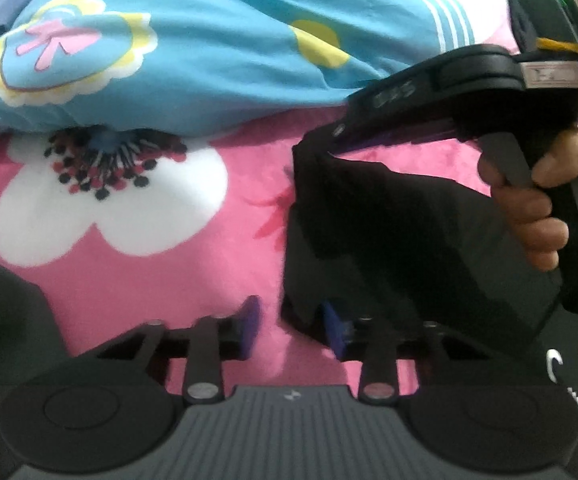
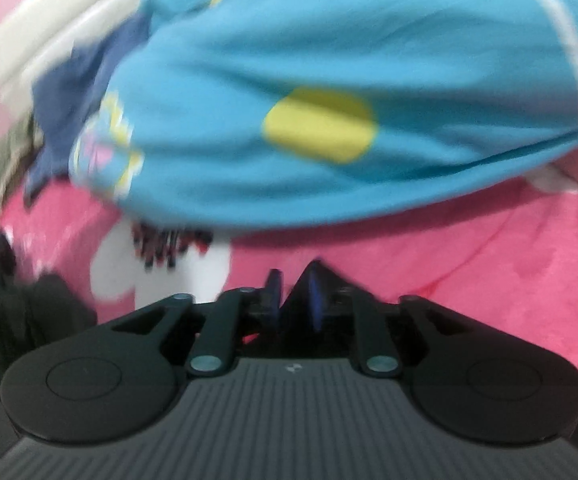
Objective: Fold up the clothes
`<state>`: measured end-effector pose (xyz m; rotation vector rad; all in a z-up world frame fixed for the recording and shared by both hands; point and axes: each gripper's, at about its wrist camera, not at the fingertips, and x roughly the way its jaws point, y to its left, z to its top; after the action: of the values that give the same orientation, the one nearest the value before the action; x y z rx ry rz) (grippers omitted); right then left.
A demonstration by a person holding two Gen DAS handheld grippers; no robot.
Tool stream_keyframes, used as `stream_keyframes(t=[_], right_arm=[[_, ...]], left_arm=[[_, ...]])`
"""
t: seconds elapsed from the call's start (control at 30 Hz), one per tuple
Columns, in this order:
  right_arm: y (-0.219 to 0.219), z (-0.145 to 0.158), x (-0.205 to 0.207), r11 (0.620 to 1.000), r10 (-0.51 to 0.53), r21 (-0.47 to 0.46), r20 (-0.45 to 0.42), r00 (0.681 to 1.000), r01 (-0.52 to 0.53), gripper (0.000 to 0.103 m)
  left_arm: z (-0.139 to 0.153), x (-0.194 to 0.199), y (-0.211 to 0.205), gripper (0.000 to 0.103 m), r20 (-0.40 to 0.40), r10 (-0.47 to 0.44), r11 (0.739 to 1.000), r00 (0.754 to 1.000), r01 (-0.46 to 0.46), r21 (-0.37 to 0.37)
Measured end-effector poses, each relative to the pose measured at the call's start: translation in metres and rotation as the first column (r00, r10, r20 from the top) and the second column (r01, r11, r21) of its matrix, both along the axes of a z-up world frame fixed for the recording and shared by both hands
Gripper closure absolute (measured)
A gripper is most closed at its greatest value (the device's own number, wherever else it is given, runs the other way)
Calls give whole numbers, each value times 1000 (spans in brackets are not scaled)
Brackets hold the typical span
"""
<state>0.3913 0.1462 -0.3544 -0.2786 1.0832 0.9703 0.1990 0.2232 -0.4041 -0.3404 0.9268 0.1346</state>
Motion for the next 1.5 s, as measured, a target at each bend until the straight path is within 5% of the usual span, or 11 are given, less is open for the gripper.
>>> stream_keyframes(t=[0.13,0.2,0.23,0.27,0.37,0.5,0.77,0.93,1.07,1.37,1.5], right_arm=[[16,-11,-7,996,33,-84,26,999,-30,73],[11,-13,-4,997,1,-78,38,999,2,84],[-3,-13,4,997,-70,-24,-16,997,70,99],[-18,-12,13,989,-139,28,-77,987,142,100],[-62,-11,40,917,-317,155,-274,908,367,100],[-88,-27,53,848,-372,196,-440,817,492,97],[-91,2,50,847,-391,238,-329,860,476,77],[-62,15,38,954,-235,153,-160,959,259,76],[-67,14,44,944,-257,171,-163,952,284,90],[-80,13,58,914,-312,213,-175,934,345,89],[-106,27,50,904,-346,209,-159,925,374,89]], left_arm=[[0,-3,-3,96,16,-4,1000,1000,4,28],[2,-7,-5,98,37,-10,999,999,9,43],[5,-9,-7,98,57,-16,998,998,12,57],[8,-13,-9,98,81,-20,998,997,15,67],[14,-19,-13,98,116,-37,996,993,26,89],[15,-19,-16,98,121,-61,989,991,43,145],[6,-16,-13,97,63,-56,990,996,48,132],[5,-21,-13,96,61,-53,990,997,44,136],[4,-22,-12,95,57,-44,990,997,36,137],[2,-24,-11,87,57,-27,990,998,19,142],[9,-26,-4,76,56,7,990,998,-15,142]])
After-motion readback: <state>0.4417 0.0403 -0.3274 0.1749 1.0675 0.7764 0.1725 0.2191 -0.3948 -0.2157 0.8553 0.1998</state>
